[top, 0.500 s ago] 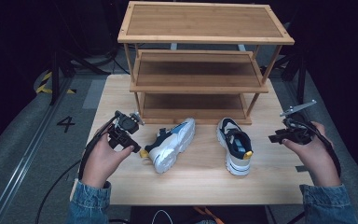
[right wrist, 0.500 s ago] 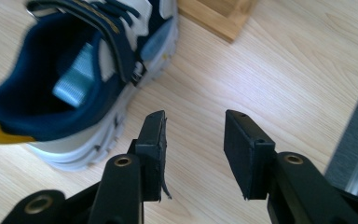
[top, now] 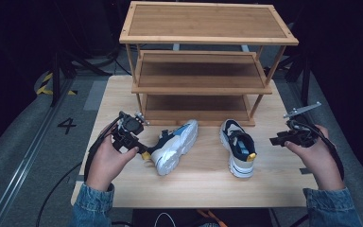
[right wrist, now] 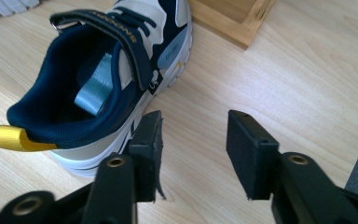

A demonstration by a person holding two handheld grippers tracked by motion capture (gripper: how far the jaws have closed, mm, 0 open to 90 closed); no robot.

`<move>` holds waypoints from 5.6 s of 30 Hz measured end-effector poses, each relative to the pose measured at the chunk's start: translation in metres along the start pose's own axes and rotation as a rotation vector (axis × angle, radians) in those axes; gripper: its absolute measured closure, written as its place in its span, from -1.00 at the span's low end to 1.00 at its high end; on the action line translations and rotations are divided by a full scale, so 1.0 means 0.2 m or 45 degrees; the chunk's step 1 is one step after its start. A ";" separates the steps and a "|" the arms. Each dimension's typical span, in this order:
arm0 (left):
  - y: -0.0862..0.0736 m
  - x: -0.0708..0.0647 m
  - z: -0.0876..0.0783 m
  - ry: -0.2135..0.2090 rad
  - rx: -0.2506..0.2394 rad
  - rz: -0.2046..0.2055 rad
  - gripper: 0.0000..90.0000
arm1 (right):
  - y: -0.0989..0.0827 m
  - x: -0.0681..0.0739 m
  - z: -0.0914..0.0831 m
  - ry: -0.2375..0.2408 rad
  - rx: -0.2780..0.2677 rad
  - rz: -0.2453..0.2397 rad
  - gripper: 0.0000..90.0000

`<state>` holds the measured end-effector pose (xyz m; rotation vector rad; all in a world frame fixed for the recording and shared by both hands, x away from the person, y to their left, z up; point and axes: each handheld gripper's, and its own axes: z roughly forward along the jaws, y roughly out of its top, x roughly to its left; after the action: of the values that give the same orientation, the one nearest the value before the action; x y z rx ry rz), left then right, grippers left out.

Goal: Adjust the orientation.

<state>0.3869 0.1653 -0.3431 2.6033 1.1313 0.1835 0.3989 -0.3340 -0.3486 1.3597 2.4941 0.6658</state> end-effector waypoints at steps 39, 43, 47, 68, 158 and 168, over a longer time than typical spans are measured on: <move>0.18 -0.16 0.21 -0.326 -0.070 0.087 1.00 | -0.09 0.01 0.00 -0.032 0.006 0.021 0.20; 0.18 -0.19 0.21 -0.303 -0.073 0.104 1.00 | -0.09 0.01 0.00 -0.031 0.011 0.025 0.20; 0.18 -0.21 0.20 -0.317 -0.070 0.130 1.00 | -0.08 0.01 0.00 -0.033 0.009 0.021 0.20; 0.25 -0.46 0.26 -0.493 0.030 0.295 0.81 | -0.08 0.02 0.01 -0.035 0.018 0.006 0.17; 0.04 -0.01 0.33 -0.045 0.024 -0.044 -0.16 | -0.08 0.05 0.02 -0.058 0.008 -0.028 0.14; 0.09 -0.11 0.35 -0.087 0.055 0.091 -0.03 | -0.08 0.05 0.02 -0.061 0.012 -0.025 0.13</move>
<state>0.4008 0.1220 -0.4029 2.6684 1.0310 0.0851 0.3833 -0.3324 -0.3606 1.3368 2.4731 0.6111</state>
